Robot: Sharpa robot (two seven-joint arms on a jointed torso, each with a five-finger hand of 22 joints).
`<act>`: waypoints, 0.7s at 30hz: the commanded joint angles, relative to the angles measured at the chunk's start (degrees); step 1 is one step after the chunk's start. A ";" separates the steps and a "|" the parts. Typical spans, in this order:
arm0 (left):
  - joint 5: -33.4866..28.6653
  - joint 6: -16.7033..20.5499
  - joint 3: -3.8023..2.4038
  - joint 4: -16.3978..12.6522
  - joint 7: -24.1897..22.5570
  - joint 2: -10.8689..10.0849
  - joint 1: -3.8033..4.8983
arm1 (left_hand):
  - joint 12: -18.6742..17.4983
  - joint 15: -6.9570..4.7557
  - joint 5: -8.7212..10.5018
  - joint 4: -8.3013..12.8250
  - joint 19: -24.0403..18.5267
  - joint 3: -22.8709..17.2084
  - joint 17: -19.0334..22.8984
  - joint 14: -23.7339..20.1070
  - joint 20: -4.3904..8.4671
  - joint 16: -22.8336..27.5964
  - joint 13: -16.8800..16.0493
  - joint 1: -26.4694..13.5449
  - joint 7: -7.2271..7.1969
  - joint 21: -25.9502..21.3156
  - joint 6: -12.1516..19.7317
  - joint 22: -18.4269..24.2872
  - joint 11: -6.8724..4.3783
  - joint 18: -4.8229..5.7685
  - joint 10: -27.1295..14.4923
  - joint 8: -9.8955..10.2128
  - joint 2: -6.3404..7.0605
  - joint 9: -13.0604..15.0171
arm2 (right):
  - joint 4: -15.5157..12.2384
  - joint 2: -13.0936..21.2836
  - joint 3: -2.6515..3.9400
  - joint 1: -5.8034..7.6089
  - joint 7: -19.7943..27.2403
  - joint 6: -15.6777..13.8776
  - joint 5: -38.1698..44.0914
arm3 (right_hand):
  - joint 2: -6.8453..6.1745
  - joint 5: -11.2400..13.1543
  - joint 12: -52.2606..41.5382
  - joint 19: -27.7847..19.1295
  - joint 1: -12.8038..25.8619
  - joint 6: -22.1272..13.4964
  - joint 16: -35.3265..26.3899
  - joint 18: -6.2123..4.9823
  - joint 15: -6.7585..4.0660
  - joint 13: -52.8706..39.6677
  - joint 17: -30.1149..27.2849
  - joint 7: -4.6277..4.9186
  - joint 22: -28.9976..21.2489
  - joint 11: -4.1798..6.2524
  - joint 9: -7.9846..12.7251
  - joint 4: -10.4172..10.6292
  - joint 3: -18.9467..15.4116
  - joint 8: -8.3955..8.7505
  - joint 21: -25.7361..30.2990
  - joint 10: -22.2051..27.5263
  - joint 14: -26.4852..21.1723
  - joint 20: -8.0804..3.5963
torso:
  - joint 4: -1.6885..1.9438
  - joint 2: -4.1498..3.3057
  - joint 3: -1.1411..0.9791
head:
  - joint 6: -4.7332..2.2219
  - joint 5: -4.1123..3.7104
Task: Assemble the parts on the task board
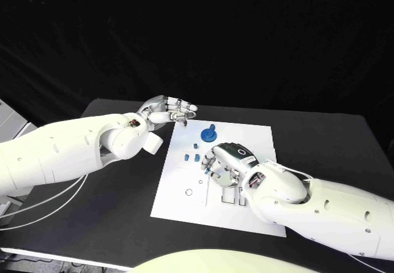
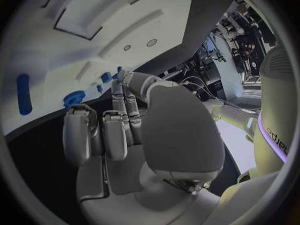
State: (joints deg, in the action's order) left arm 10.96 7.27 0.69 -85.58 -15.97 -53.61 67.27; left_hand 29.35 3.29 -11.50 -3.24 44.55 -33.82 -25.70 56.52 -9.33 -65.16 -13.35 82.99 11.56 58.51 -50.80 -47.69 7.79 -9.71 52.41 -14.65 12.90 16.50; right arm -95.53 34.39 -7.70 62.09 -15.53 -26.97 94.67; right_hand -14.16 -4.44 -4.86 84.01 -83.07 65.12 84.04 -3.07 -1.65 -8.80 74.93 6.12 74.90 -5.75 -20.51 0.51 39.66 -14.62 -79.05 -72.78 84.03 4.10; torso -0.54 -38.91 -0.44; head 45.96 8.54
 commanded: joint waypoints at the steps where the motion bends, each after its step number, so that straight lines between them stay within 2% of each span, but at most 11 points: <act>1: -1.67 1.80 0.01 -0.42 -1.78 0.33 0.07 | 0.19 0.27 -0.31 -0.04 0.32 0.25 0.05 -0.32 0.04 0.11 -0.09 -0.43 -0.20 -0.25 0.37 0.07 -0.16 -0.79 -0.35 0.02 -0.10 -0.05 | 0.90 -0.74 -0.10 -0.42 0.53 2.37 0.27 | 0.64 -0.16 -0.10 2.52 -0.01 0.26 -0.25 0.85 -0.31 -1.46 3.41 0.30 10.89 3.33 -0.08 -0.20 -0.04 -0.07 0.08 -3.62 3.48 -0.32 | 0.08 -0.02 0.03 | 0.35 0.48; 5: -1.88 2.10 0.04 -0.64 -1.92 0.57 0.08 | 0.23 0.27 -0.32 -0.05 0.32 0.27 0.06 -0.33 0.03 0.12 -0.08 -0.46 -0.22 -0.28 0.35 0.09 -0.17 -0.79 -0.37 -0.01 -0.09 -0.05 | 1.86 -1.64 -0.25 -0.78 0.58 2.89 0.43 | 0.71 -0.16 -0.02 2.49 0.10 0.20 -0.32 0.83 -0.28 -1.47 3.29 0.34 10.87 3.30 -0.08 -0.31 0.03 -0.01 0.17 -3.56 3.45 -0.31 | -0.13 -0.03 0.08 | 0.67 1.01; 11: -2.12 2.22 0.06 -0.72 -1.97 0.81 0.08 | 0.26 0.26 -0.34 -0.02 0.32 0.25 0.07 -0.34 0.03 0.12 -0.08 -0.41 -0.24 -0.30 0.35 0.10 -0.19 -0.80 -0.38 -0.02 -0.10 -0.05 | 2.46 -2.60 -0.38 -1.27 0.82 3.32 0.52 | 0.71 -0.16 -0.02 2.49 0.10 0.20 -0.32 0.83 -0.28 -1.47 3.29 0.34 10.87 3.30 -0.08 -0.31 0.03 -0.01 0.17 -3.56 3.45 -0.31 | -0.09 -0.03 -0.07 | 1.04 1.35; 21: -2.24 1.91 0.06 -0.67 -1.65 0.86 0.08 | 0.26 0.26 -0.34 -0.02 0.32 0.25 0.07 -0.34 0.03 0.12 -0.08 -0.41 -0.24 -0.30 0.35 0.10 -0.19 -0.80 -0.38 -0.02 -0.10 -0.05 | 2.48 -2.90 -0.43 -1.56 0.96 3.52 0.59 | 0.76 -0.14 0.04 2.46 0.22 0.18 -0.29 0.81 -0.26 -1.48 3.34 0.37 10.84 3.28 -0.09 -0.40 0.07 0.02 0.26 -3.53 3.46 -0.29 | -0.15 -0.03 -0.10 | 1.25 1.57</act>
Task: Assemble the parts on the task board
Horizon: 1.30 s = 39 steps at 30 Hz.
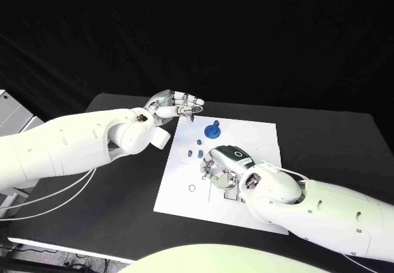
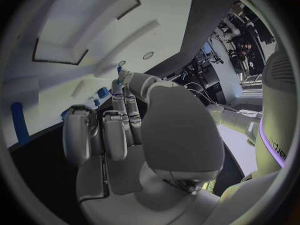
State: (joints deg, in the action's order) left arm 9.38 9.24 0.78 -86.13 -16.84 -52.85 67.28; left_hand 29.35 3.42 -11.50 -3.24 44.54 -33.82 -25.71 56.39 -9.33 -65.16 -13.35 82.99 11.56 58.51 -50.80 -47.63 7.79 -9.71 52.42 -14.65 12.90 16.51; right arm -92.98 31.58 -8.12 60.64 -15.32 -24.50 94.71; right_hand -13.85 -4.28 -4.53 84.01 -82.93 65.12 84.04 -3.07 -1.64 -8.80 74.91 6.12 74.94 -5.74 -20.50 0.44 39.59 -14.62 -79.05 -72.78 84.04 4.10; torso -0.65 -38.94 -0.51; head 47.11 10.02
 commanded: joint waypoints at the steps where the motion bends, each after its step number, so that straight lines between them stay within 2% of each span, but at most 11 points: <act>1: -0.67 -0.06 -0.03 -0.11 -0.75 0.10 0.07 | 0.26 0.13 -0.34 -0.02 0.32 0.25 0.08 -0.20 0.03 0.12 -0.09 -0.41 -0.24 -0.30 0.35 0.05 -0.18 -0.80 -0.38 -0.02 -0.10 -0.06 | -0.06 -0.10 -0.02 -0.12 0.76 1.06 0.57 | 0.45 -0.30 -0.29 2.46 0.09 0.18 -0.29 0.81 -0.27 -1.48 3.35 0.37 10.80 3.27 -0.10 -0.34 0.14 0.02 0.25 -3.54 3.45 -0.29 | -0.05 0.01 -0.04 | 0.10 0.11; 18: -0.67 -0.37 -0.03 0.03 -0.32 0.15 0.07 | 0.40 0.11 -0.37 0.01 0.32 0.25 0.13 -0.24 0.02 0.15 -0.06 -0.41 -0.24 -0.40 0.39 0.11 -0.19 -0.81 -0.47 -0.08 -0.11 -0.07 | 0.30 -0.59 -0.07 -0.29 0.77 1.63 0.69 | 0.45 -0.30 -0.29 2.46 0.09 0.18 -0.29 0.81 -0.27 -1.48 3.35 0.37 10.80 3.27 -0.10 -0.34 0.14 0.02 0.25 -3.54 3.45 -0.29 | -0.05 0.01 -0.03 | 0.21 0.23; 23: -0.68 -0.47 -0.03 0.02 -0.20 0.13 0.07 | 0.40 0.11 -0.37 0.01 0.32 0.25 0.13 -0.24 0.02 0.15 -0.06 -0.41 -0.24 -0.40 0.39 0.11 -0.19 -0.81 -0.47 -0.08 -0.11 -0.07 | 0.52 -0.78 -0.09 -0.30 0.56 1.76 0.90 | 0.45 -0.30 -0.29 2.46 0.09 0.18 -0.29 0.81 -0.27 -1.48 3.35 0.37 10.80 3.27 -0.10 -0.34 0.14 0.02 0.25 -3.54 3.45 -0.29 | -0.03 0.00 -0.03 | 0.19 0.09; 25: -0.68 -0.54 -0.03 0.01 -0.13 0.13 0.07 | 0.40 0.11 -0.37 0.01 0.32 0.25 0.13 -0.24 0.02 0.15 -0.06 -0.41 -0.24 -0.40 0.39 0.11 -0.19 -0.81 -0.47 -0.08 -0.11 -0.07 | 0.68 -0.85 -0.09 -0.30 0.47 1.85 1.16 | 0.51 -0.29 -0.23 2.43 0.24 0.16 -0.28 0.79 -0.25 -1.50 3.38 0.39 10.77 3.25 -0.11 -0.46 0.17 0.05 0.36 -3.53 3.46 -0.27 | -0.03 0.00 -0.01 | 0.08 -0.29; 39: -0.68 -0.62 -0.03 -0.04 0.14 0.02 0.08 | 0.45 0.12 -0.37 -0.01 0.33 0.28 0.15 -0.24 0.01 0.16 -0.05 -0.45 -0.23 -0.44 0.40 0.13 -0.18 -0.81 -0.50 -0.10 -0.11 -0.08 | 1.71 -1.63 -0.29 -0.33 0.11 3.81 2.35 | 0.55 -0.28 -0.17 2.39 0.36 0.12 -0.35 0.77 -0.23 -1.51 3.25 0.41 10.74 3.23 -0.12 -0.56 0.20 0.08 0.47 -3.49 3.43 -0.26 | -0.05 0.00 0.00 | 0.29 -0.21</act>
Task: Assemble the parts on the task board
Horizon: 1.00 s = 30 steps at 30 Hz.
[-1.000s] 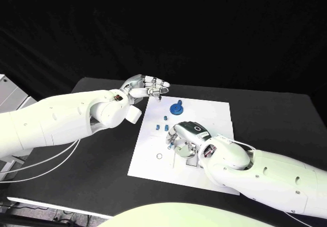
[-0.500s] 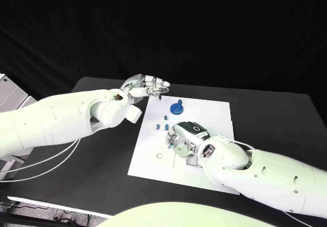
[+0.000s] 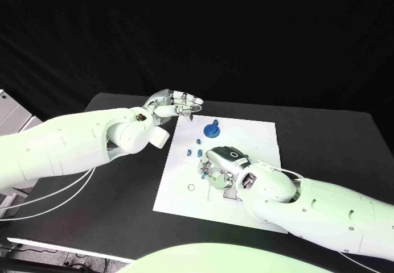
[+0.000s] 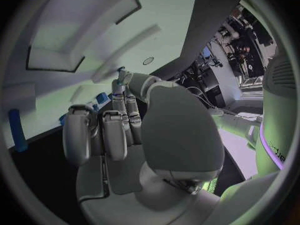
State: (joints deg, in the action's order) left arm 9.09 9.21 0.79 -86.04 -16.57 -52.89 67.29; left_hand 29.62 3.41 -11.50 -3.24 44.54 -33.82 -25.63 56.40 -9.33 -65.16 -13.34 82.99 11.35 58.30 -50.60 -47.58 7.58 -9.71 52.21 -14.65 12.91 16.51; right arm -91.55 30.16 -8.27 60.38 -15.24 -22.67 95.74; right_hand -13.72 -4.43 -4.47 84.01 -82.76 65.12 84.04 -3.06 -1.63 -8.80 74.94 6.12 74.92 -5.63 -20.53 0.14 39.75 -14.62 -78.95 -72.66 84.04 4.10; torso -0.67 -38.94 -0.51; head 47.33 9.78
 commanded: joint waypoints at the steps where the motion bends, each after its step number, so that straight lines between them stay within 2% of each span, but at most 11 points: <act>1: -0.39 -0.60 -0.03 -0.14 -0.13 0.06 0.07 | 0.18 0.13 -0.37 -0.01 0.33 0.28 0.07 -0.25 0.01 0.16 -0.06 -0.45 -0.03 -0.22 0.20 0.08 0.02 -0.81 -0.30 -0.10 -0.11 -0.09 | 0.39 -0.33 -0.19 -0.11 0.01 2.17 1.39 | 0.43 -0.14 -0.23 2.39 0.18 0.12 -0.35 0.76 -0.24 -1.50 3.22 0.42 10.76 3.12 -0.09 -0.25 0.04 0.08 0.38 -3.61 3.43 -0.26 | 0.01 -0.02 -0.02 | 0.12 0.08; 7: -0.37 -0.60 -0.03 -0.14 -0.03 0.02 0.07 | 0.25 0.14 -0.37 -0.03 0.33 0.29 0.10 -0.26 0.00 0.17 -0.04 -0.48 -0.02 -0.28 0.21 0.11 0.03 -0.81 -0.33 -0.13 -0.15 -0.09 | 0.81 -0.83 -0.44 -0.36 -0.10 2.71 1.76 | 0.44 -0.14 -0.21 2.35 0.21 0.11 -0.38 0.74 -0.23 -1.51 3.17 0.42 10.72 3.11 -0.09 -0.29 0.05 0.10 0.50 -3.59 3.41 -0.25 | 0.01 -0.07 -0.08 | 0.18 0.16; 12: -0.35 -0.59 -0.03 -0.13 0.07 -0.03 0.07 | 0.25 0.14 -0.37 -0.03 0.33 0.29 0.10 -0.26 0.00 0.17 -0.04 -0.48 -0.02 -0.28 0.21 0.11 0.03 -0.81 -0.33 -0.13 -0.15 -0.09 | 0.93 -0.92 -0.53 -0.44 0.06 2.60 1.94 | 0.48 -0.13 -0.10 2.29 0.39 0.02 -0.51 0.70 -0.21 -1.51 2.95 0.45 10.65 3.07 -0.09 -0.38 0.06 0.16 0.70 -3.49 3.36 -0.23 | -0.04 0.00 -0.03 | 0.18 0.19; 20: -0.32 -0.55 -0.03 -0.06 0.18 -0.10 0.08 | 0.25 0.14 -0.37 -0.03 0.33 0.29 0.10 -0.26 0.00 0.17 -0.04 -0.48 -0.02 -0.28 0.21 0.11 0.03 -0.81 -0.33 -0.13 -0.15 -0.09 | 0.92 -0.69 -0.58 -0.46 0.92 1.65 1.20 | -0.27 0.02 0.99 1.82 4.18 -2.11 -0.09 0.48 0.76 -0.79 3.60 1.18 10.27 2.06 -0.08 -0.53 -1.60 1.42 2.06 -0.10 3.58 0.48 | -0.04 0.01 -0.03 | 0.05 0.32; 21: -0.32 -0.55 -0.03 -0.05 0.19 -0.12 0.08 | 0.25 0.14 -0.37 -0.03 0.33 0.29 0.10 -0.26 0.00 0.17 -0.04 -0.48 -0.02 -0.28 0.21 0.11 0.03 -0.81 -0.33 -0.13 -0.15 -0.09 | 0.92 -0.65 -0.58 -0.46 0.94 1.38 1.15 | -0.95 -6.94 1.08 1.46 5.18 -2.52 -0.28 0.30 1.11 -0.21 3.20 1.45 9.90 1.61 -0.26 -0.38 -1.53 1.51 3.16 1.80 3.45 0.80 | -0.04 0.01 -0.03 | 0.05 0.32; 23: -0.31 -0.55 -0.03 -0.02 0.22 -0.14 0.08 | 0.25 0.14 -0.37 -0.03 0.33 0.29 0.10 -0.26 0.00 0.17 -0.04 -0.48 -0.02 -0.28 0.21 0.11 0.03 -0.81 -0.33 -0.13 -0.15 -0.09 | 0.92 -0.52 -0.59 -0.46 0.95 0.49 1.07 | -1.00 -6.97 1.03 1.36 5.34 -2.67 -0.39 0.22 1.19 -0.04 2.97 1.51 9.79 1.45 -0.32 -0.44 -1.64 1.54 3.51 2.44 3.37 0.92 | -0.05 0.03 -0.03 | -0.06 0.38; 26: -0.31 -0.56 -0.03 -0.01 0.27 -0.19 0.08 | 0.25 0.14 -0.37 -0.03 0.33 0.29 0.10 -0.26 0.00 0.17 -0.04 -0.48 -0.02 -0.28 0.21 0.11 0.03 -0.81 -0.33 -0.13 -0.15 -0.09 | 0.79 -0.24 -0.60 -0.46 1.11 -0.98 0.99 | -2.01 -6.22 1.02 -0.65 6.18 -5.01 -2.78 -0.83 2.23 1.29 -1.31 2.09 7.70 0.28 -0.11 -0.59 -2.19 2.69 9.36 8.16 1.92 1.77 | -0.05 0.02 -0.05 | -0.27 0.33; 28: -0.31 -0.57 -0.03 0.01 0.29 -0.22 0.08 | 0.25 0.14 -0.37 -0.03 0.33 0.29 0.10 -0.26 0.00 0.17 -0.04 -0.48 -0.02 -0.28 0.21 0.11 0.03 -0.81 -0.33 -0.13 -0.15 -0.09 | 0.47 0.10 -0.60 -0.46 1.33 -2.03 0.90 | -2.14 -5.92 0.53 -3.37 6.03 -6.61 -5.00 -2.17 2.77 2.32 -5.15 2.35 4.93 -0.31 0.05 -1.00 -3.60 3.57 16.85 11.83 0.11 2.39 | -0.06 0.02 -0.06 | -0.32 0.34; 29: -0.31 -0.58 -0.03 0.01 0.30 -0.23 0.08 | 0.25 0.14 -0.37 -0.03 0.33 0.29 0.10 -0.26 0.00 0.17 -0.04 -0.48 -0.02 -0.28 0.21 0.11 0.03 -0.81 -0.33 -0.13 -0.15 -0.09 | 0.33 0.23 -0.60 -0.46 1.40 -2.33 0.86 | -2.06 -5.89 0.44 -3.91 5.86 -7.01 -5.44 -2.44 2.89 2.63 -5.98 2.32 4.30 -0.48 0.09 -1.12 -4.41 3.82 18.43 12.82 -0.34 2.57 | -0.06 0.01 -0.07 | -0.38 0.32; 30: -0.31 -0.60 -0.03 0.02 0.33 -0.24 0.08 | 0.25 0.14 -0.37 -0.03 0.33 0.29 0.10 -0.26 0.00 0.17 -0.04 -0.48 -0.02 -0.28 0.21 0.11 0.03 -0.81 -0.33 -0.13 -0.15 -0.09 | 0.09 0.46 -0.60 -0.46 1.50 -2.68 0.80 | -1.97 -5.88 0.28 -4.12 5.79 -7.68 -5.52 -2.54 3.12 2.93 -6.30 1.83 3.94 -0.73 0.20 -1.11 -5.64 4.22 19.23 13.79 -0.57 2.76 | -0.08 0.01 -0.08 | -0.43 0.33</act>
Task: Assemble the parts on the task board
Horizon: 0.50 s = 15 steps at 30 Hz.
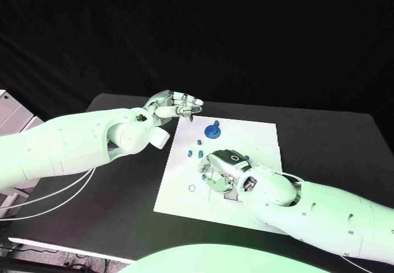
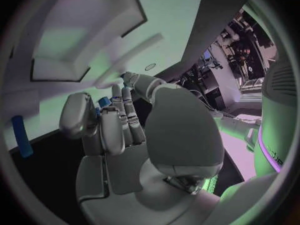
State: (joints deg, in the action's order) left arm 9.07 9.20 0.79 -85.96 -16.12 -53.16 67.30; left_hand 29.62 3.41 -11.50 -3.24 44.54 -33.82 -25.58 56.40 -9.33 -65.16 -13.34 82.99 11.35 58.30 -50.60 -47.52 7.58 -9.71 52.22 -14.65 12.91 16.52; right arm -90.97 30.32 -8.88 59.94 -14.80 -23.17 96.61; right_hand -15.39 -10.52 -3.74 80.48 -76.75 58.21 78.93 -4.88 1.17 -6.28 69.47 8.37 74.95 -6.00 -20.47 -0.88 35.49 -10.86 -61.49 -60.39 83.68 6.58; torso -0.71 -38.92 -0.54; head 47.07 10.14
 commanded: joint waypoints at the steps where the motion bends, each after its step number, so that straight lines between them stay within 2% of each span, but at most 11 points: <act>1: -0.29 -0.62 -0.04 -0.04 -0.10 0.01 0.07 | 0.38 0.13 -0.36 0.01 0.34 0.26 0.10 -0.30 -0.01 0.19 -0.03 -0.43 -0.03 -0.35 0.22 0.09 0.02 -0.81 -0.36 -0.19 -0.20 -0.11 | -0.85 0.63 0.02 -0.02 1.17 -2.54 -0.16 | -0.24 0.19 -0.53 -0.58 -0.28 -0.84 -0.44 -0.73 0.32 0.47 -0.95 -0.50 3.88 -0.41 0.14 -0.10 -1.65 0.50 1.81 1.66 -0.26 0.33 | -0.05 -0.01 -0.04 | -0.21 -0.02; 3: -0.29 -0.65 -0.04 -0.01 -0.07 -0.01 0.07 | 0.38 0.13 -0.36 0.01 0.34 0.26 0.10 -0.30 -0.01 0.19 -0.03 -0.43 -0.03 -0.35 0.22 0.09 0.02 -0.81 -0.36 -0.19 -0.20 -0.11 | -1.52 1.27 0.03 -0.01 1.33 -3.08 -0.36 | 0.01 -0.13 -0.96 -1.00 -0.54 -1.26 -0.75 -0.95 0.53 0.80 -1.77 -0.60 3.24 -0.60 0.24 0.02 -3.75 0.85 3.30 2.68 -0.73 0.55 | -0.05 0.02 -0.03 | -0.38 -0.03; 4: -0.29 -0.67 -0.04 0.02 -0.05 -0.02 0.07 | 0.38 0.13 -0.36 0.01 0.34 0.26 0.10 -0.30 -0.01 0.19 -0.03 -0.43 -0.03 -0.35 0.22 0.09 0.02 -0.81 -0.36 -0.19 -0.20 -0.11 | -2.04 1.79 0.04 -0.01 1.41 -3.25 -0.57 | 0.64 -0.77 -1.87 -1.18 -1.16 -1.43 -0.64 -1.11 0.73 1.13 -2.05 -0.86 2.69 -0.74 0.34 0.34 -6.78 1.18 4.41 3.56 -0.99 0.76 | -0.05 0.02 -0.03 | -0.38 -0.03; 7: -0.29 -0.71 -0.04 0.10 -0.01 -0.11 0.07 | 0.38 0.13 -0.36 0.01 0.34 0.26 0.10 -0.30 -0.01 0.19 -0.03 -0.43 -0.03 -0.35 0.22 0.09 0.02 -0.81 -0.36 -0.19 -0.20 -0.11 | -3.93 3.74 0.21 0.11 1.48 -3.47 -1.33 | 0.82 -0.94 -2.60 -0.87 -1.45 -1.44 -0.43 -1.05 0.64 1.26 -2.00 -0.89 2.73 -0.70 0.45 0.60 -8.09 1.38 4.14 3.64 -0.89 0.75 | -0.08 0.04 -0.05 | -0.51 -0.09; 11: -0.29 -0.71 -0.03 0.19 0.03 -0.24 0.07 | 0.38 0.13 -0.36 0.01 0.34 0.26 0.10 -0.30 -0.01 0.19 -0.03 -0.43 -0.03 -0.35 0.22 0.09 0.02 -0.81 -0.36 -0.19 -0.20 -0.11 | -6.49 6.59 0.92 0.55 1.40 -2.84 -2.43 | 1.01 -1.11 -4.25 0.19 -1.58 -1.37 0.53 -0.70 0.35 1.24 -0.80 -0.90 3.39 -0.33 0.64 1.27 -9.54 1.70 2.17 2.70 -0.18 0.56 | -0.18 0.07 -0.05 | -0.76 -0.22; 15: -0.29 -0.75 -0.03 0.33 0.05 -0.36 0.06 | 0.38 0.13 -0.36 0.01 0.34 0.26 0.10 -0.30 -0.01 0.19 -0.03 -0.43 -0.03 -0.35 0.22 0.09 0.02 -0.81 -0.36 -0.19 -0.20 -0.11 | -8.85 10.52 1.61 2.45 1.34 -0.91 -4.67 | 1.01 -1.25 -4.79 0.85 -1.55 -1.28 1.13 -0.43 0.22 1.27 0.09 -1.00 3.92 -0.20 0.71 1.57 -9.93 1.81 0.70 2.48 0.31 0.43 | -0.21 0.13 0.00 | -1.16 -0.67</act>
State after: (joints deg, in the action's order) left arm 9.07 9.17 0.79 -85.59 -15.89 -53.55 67.30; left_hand 29.62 3.41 -11.50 -3.24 44.54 -33.82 -25.54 56.40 -9.32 -65.16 -13.34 82.99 11.35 58.30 -50.60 -47.53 7.58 -9.71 52.22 -14.65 12.90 16.46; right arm -99.27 40.14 -7.40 61.96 -14.13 -25.36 94.33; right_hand -14.57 -11.44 -8.37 81.04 -77.75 57.13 79.86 -4.87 1.34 -5.03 69.49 7.34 74.94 -6.24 -19.83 0.69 25.94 -9.31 -60.63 -57.53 83.51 6.97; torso -0.85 -38.85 -0.58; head 46.15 9.74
